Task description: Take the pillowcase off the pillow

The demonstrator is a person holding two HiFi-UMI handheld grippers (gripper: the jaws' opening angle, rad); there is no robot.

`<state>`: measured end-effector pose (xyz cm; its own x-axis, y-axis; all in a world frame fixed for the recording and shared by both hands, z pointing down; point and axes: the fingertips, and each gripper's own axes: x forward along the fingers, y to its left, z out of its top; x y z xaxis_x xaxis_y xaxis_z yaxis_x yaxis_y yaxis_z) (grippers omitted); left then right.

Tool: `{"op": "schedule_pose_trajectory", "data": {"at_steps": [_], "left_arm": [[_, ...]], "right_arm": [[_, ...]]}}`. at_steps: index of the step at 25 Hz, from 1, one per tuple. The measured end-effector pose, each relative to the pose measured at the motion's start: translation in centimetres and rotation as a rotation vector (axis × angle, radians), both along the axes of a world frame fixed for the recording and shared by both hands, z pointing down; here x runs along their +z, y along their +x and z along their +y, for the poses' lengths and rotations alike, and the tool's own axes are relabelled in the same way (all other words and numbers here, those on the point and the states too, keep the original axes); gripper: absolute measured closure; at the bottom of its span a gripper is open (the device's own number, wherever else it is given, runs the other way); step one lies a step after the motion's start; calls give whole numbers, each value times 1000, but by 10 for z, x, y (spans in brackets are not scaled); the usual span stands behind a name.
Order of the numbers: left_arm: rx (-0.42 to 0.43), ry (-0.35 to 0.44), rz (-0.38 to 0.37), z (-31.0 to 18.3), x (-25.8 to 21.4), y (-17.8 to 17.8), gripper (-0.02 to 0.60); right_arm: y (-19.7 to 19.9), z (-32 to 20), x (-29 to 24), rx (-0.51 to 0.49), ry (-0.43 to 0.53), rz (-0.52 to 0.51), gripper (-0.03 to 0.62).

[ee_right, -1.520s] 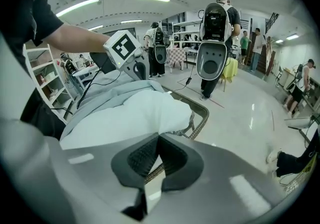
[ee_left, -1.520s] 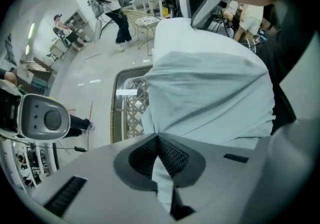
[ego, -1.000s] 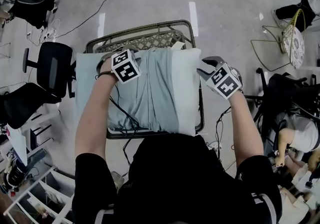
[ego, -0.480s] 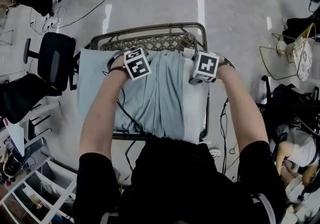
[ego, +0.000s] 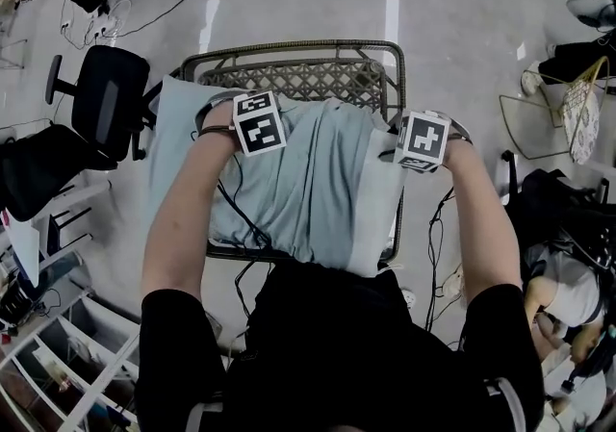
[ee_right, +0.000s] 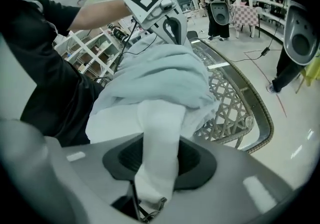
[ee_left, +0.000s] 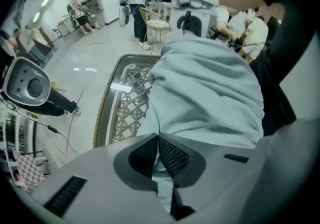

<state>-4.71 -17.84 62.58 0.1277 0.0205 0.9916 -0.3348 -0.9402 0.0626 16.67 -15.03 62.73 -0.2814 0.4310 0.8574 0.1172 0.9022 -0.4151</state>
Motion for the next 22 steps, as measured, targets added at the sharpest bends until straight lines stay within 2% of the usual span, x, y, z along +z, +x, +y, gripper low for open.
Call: {"op": "schedule_pose_trajectory", "data": {"at_steps": [6,9,12,14,15,17,18,20,22], "left_arm": [[5,23,-105,17,-12,-52,575],[-29,36,-125,21,-21,-73,575],[-65,60,-145,18,-25,-84,575],[-58,100,-158,14,-26,-80,575],[-53,126,-141,10,-28,-70,575],[-69,161,-35,2,-38,-37,572],[-81,170,36,-2,-45,-17,551],[-82,178,141,-9,-54,19,463],[-40,169,148,-13,-49,42,425]], "right_arm": [[18,6,-14,93,-30,-33,444],[28,7,-21,160,-47,-66,448],[32,8,-25,188,-37,-86,450],[29,7,-28,167,-7,-82,450],[27,6,-29,151,14,-77,450],[23,5,-33,125,49,-73,448],[21,5,-36,115,62,-74,448],[18,6,-42,91,83,-81,448],[15,9,-49,63,104,-87,448]]}}
